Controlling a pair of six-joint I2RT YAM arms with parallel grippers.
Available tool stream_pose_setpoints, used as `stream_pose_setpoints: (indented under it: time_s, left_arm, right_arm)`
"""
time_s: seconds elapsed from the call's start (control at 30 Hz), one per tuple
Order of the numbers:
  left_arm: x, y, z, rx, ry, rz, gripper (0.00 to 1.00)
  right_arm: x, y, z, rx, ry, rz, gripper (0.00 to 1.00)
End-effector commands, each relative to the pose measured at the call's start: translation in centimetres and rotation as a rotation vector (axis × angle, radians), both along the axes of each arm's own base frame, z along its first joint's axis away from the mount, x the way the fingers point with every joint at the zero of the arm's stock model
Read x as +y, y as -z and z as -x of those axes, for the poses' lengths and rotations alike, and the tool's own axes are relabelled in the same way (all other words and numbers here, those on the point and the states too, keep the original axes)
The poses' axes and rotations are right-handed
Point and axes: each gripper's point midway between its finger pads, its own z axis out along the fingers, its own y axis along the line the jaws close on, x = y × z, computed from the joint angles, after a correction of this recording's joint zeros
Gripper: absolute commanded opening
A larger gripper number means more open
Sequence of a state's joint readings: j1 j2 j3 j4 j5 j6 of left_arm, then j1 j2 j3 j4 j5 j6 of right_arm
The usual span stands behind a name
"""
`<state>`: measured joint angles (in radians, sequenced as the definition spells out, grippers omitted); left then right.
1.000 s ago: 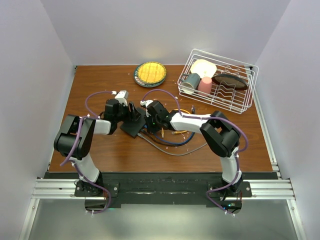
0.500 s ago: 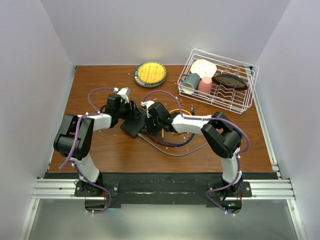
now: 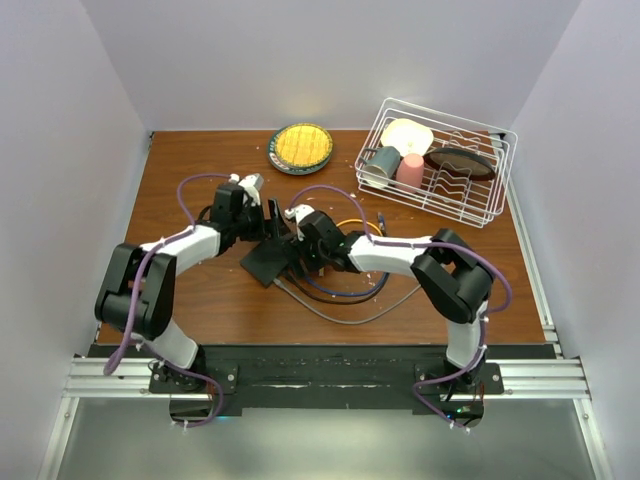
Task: Insert the plug into the switch port
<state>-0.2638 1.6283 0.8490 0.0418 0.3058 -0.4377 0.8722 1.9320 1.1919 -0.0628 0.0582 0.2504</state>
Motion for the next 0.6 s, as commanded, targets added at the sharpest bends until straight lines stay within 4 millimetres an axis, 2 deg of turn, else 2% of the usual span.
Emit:
stream_pose_setpoints:
  time_s: [0.0, 0.13, 0.23, 0.43, 0.57]
  left_arm:
    - [0.7, -5.3, -0.7, -0.153, -0.052, -0.001, 0.89]
    - [0.9, -7.2, -0.5, -0.215, -0.036, -0.006, 0.92]
    - [0.2, -7.4, 0.0, -0.214, 0.007, 0.012, 0.93]
    - [-2.1, -7.1, 1.3, -0.196, 0.086, 0.038, 0.92]
    - [-4.5, -6.2, 2.6, -0.162, 0.133, 0.004, 0.86]
  right_arm:
    - [-2.6, -3.7, -0.1, -0.082, 0.056, 0.005, 0.87]
    - [-4.2, -6.1, -0.4, -0.152, 0.105, -0.002, 0.91]
    - [-4.7, -7.3, -0.3, -0.171, 0.112, -0.023, 0.91]
    - [-6.5, -7.6, -0.5, -0.181, 0.168, -0.004, 0.91]
    - [-9.4, -7.7, -1.1, -0.176, 0.256, -0.011, 0.89]
